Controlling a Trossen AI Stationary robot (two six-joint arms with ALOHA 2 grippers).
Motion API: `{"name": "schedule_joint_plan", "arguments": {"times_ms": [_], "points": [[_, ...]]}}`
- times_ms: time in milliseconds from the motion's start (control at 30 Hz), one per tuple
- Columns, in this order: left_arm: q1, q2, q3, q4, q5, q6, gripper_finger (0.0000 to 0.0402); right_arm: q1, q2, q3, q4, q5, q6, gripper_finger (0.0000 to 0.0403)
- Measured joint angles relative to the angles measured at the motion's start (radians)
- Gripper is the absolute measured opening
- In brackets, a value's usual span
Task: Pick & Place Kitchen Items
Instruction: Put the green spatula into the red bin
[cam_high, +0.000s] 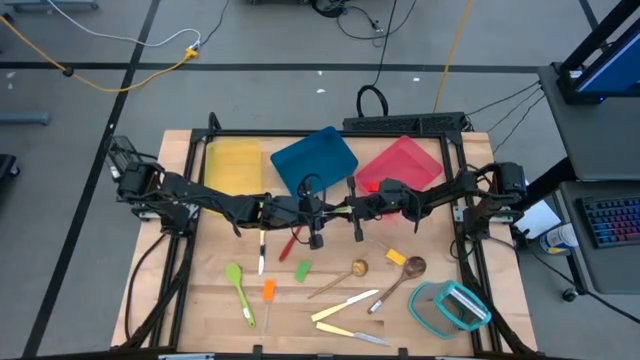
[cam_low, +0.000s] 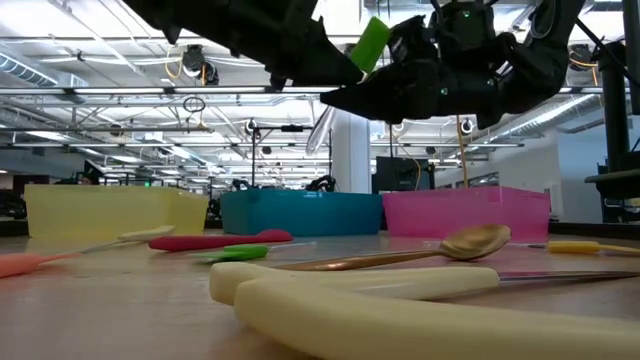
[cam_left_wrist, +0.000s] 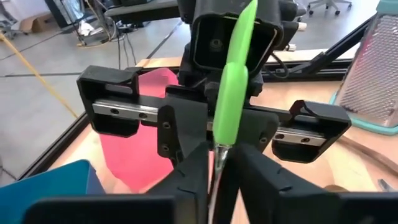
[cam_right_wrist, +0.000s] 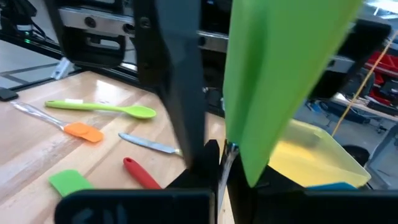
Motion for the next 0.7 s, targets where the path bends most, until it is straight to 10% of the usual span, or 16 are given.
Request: {"name": "schedule_joint_plan", "arguments": {"times_ms": [367, 700], "points": [[-0.038, 0.003, -0.003, -0.033, -0.326, 0.047, 0.0166, -0.045, -0.063, -0.062, -0.04, 0.21, -0.065, 0.0005], [-0.063, 0.002, -0.003, -0.063, -0.373, 0.032, 0.0177, -0.063, -0.327, -0.323, -0.051, 0.83, -0.208, 0.0007]]}}
